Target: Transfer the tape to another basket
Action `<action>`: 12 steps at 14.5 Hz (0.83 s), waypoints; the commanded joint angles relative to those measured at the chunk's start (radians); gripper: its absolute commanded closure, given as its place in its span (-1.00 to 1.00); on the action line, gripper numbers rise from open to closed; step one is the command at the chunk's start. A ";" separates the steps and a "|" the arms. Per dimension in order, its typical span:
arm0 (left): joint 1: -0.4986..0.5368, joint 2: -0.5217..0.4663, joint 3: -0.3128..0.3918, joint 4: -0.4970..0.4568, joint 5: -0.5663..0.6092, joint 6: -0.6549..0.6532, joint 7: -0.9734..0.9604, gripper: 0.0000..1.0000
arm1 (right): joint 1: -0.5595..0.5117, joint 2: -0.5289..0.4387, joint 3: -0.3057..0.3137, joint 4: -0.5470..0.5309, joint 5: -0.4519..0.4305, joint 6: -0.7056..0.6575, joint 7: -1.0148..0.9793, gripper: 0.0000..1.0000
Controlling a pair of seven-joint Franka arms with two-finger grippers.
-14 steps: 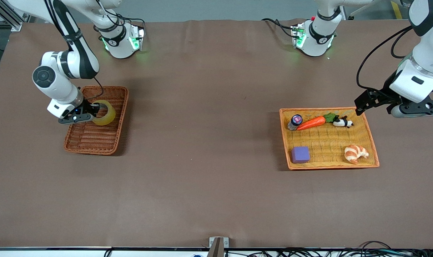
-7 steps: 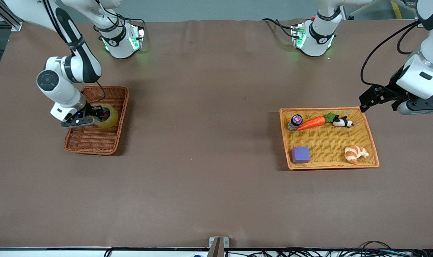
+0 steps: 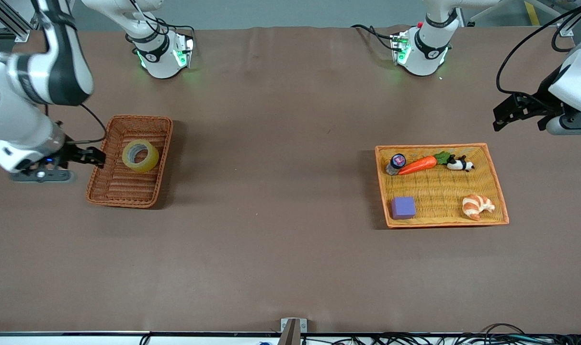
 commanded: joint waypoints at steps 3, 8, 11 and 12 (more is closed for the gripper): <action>0.003 -0.012 0.003 -0.011 -0.024 -0.025 0.023 -1.00 | -0.006 0.027 -0.001 0.377 0.034 -0.298 0.001 -1.00; 0.003 -0.008 0.005 -0.011 -0.015 -0.016 0.051 -1.00 | -0.077 0.002 0.024 0.489 0.143 -0.506 0.046 -1.00; 0.003 -0.004 0.006 -0.009 -0.012 0.009 0.054 -1.00 | -0.041 -0.039 -0.008 0.416 0.145 -0.471 0.037 -1.00; 0.003 -0.004 0.006 -0.009 -0.013 0.009 0.054 -1.00 | -0.041 -0.047 -0.005 0.393 0.142 -0.450 0.037 -1.00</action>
